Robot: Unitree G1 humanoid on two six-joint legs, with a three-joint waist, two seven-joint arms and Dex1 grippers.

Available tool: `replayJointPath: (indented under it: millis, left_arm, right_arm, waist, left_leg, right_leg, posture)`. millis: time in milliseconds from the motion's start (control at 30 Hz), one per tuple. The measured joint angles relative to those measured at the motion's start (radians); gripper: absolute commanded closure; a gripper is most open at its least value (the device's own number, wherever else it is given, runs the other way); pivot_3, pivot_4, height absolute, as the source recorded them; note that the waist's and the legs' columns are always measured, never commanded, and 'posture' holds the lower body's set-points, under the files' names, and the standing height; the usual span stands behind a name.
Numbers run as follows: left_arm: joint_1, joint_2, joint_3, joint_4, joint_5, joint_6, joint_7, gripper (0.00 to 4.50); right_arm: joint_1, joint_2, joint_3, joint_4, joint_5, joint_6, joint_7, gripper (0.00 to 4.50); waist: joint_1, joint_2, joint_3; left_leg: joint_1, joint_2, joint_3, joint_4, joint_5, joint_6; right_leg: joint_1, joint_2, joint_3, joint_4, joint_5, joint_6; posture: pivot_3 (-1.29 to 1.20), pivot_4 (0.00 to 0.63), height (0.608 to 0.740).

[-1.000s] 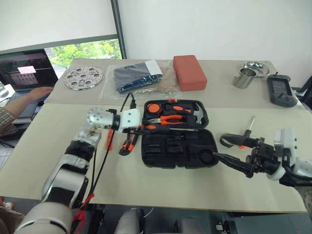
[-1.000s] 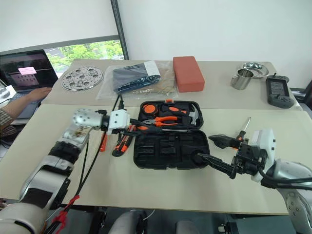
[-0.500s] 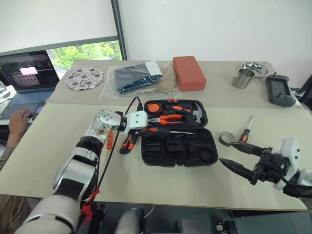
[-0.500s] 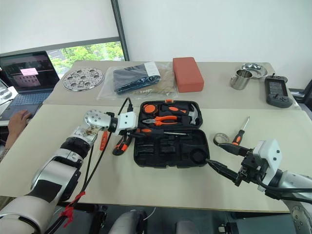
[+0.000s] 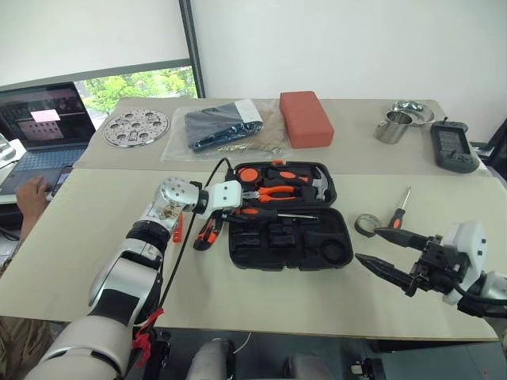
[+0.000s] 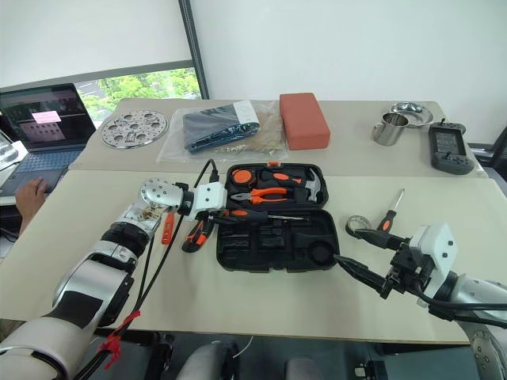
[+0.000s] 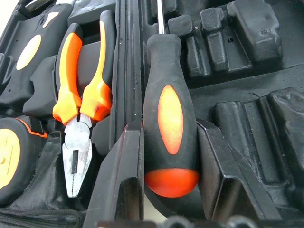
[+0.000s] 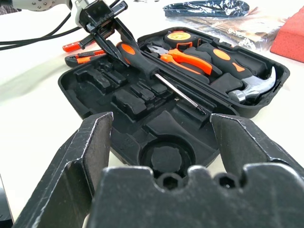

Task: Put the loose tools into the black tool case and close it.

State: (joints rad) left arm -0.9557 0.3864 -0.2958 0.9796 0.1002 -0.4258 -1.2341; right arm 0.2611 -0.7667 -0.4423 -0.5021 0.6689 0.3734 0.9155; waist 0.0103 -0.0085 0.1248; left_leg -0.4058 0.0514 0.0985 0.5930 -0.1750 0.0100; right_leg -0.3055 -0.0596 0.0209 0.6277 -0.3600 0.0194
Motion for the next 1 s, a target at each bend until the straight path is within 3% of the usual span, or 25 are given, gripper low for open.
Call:
replayJointPath:
  millis: [233, 300, 333, 567, 900, 933, 1000]
  left_arm:
    - [0.000, -0.006, -0.001, -0.008, 0.007, 0.029, -0.001, 3.56]
    - [0.000, -0.009, -0.001, -0.016, 0.007, 0.048, -0.004, 2.54]
    - [0.002, -0.011, -0.003, -0.023, 0.011, 0.060, -0.012, 2.38]
    - [0.004, -0.020, 0.009, -0.031, 0.016, 0.062, 0.066, 0.03]
    - [-0.014, -0.070, 0.124, -0.080, -0.126, 0.151, 0.010, 0.03]
    - [-0.014, -0.079, 0.125, -0.094, -0.138, 0.163, 0.003, 0.55]
    - [-0.013, -0.096, 0.125, -0.101, -0.142, 0.176, -0.003, 1.18]
  right_arm:
    - [-0.002, 0.000, 0.000, 0.000, 0.000, 0.000, -0.001, 0.69]
    - [-0.003, 0.000, 0.000, -0.001, 0.000, 0.000, -0.002, 0.69]
    - [-0.004, 0.000, 0.000, -0.002, 0.000, 0.000, -0.003, 0.69]
    - [-0.005, 0.000, 0.001, -0.012, 0.000, 0.000, -0.006, 0.69]
    - [-0.005, 0.005, 0.007, -0.018, 0.000, 0.000, -0.015, 0.69]
    - [-0.005, 0.007, 0.010, -0.018, 0.000, 0.000, -0.016, 0.69]
    - [-0.006, 0.008, 0.017, -0.018, -0.001, 0.000, -0.017, 0.69]
  waist:
    - [0.000, 0.001, -0.001]
    - [0.000, 0.001, -0.001]
    - [0.000, 0.001, -0.001]
    - [-0.001, 0.002, -0.001]
    - [0.001, 0.002, -0.001]
    - [0.001, 0.002, -0.001]
    - [0.001, 0.002, -0.001]
  left_leg:
    - [0.000, 0.000, 0.000, 0.000, 0.001, 0.000]
    - [0.000, 0.000, 0.000, 0.000, 0.001, 0.000]
    - [0.000, 0.000, 0.000, 0.001, 0.001, 0.000]
    - [0.000, 0.000, -0.001, 0.001, 0.001, 0.000]
    - [-0.001, -0.001, -0.001, 0.002, 0.001, 0.000]
    - [-0.001, -0.001, -0.001, 0.002, 0.001, 0.000]
    - [-0.001, -0.001, -0.001, 0.002, 0.001, 0.000]
  right_leg:
    - [0.000, 0.000, 0.000, 0.001, 0.000, 0.000]
    - [0.000, 0.000, 0.000, 0.001, 0.000, 0.000]
    - [0.000, 0.000, 0.000, 0.001, 0.000, 0.000]
    - [0.000, 0.000, 0.000, 0.002, 0.000, 0.000]
    - [0.000, 0.000, 0.000, 0.002, 0.000, 0.000]
    - [0.000, 0.000, 0.000, 0.002, 0.000, 0.000]
    - [0.000, 0.000, 0.000, 0.002, 0.000, 0.000]
  posture:
    - [0.00, 0.150, 0.740]
    - [0.00, 0.150, 0.740]
    - [0.00, 0.150, 0.740]
    - [0.00, 0.150, 0.740]
    - [0.00, 0.150, 0.740]
    - [0.00, 0.150, 0.740]
    - [0.00, 0.150, 0.740]
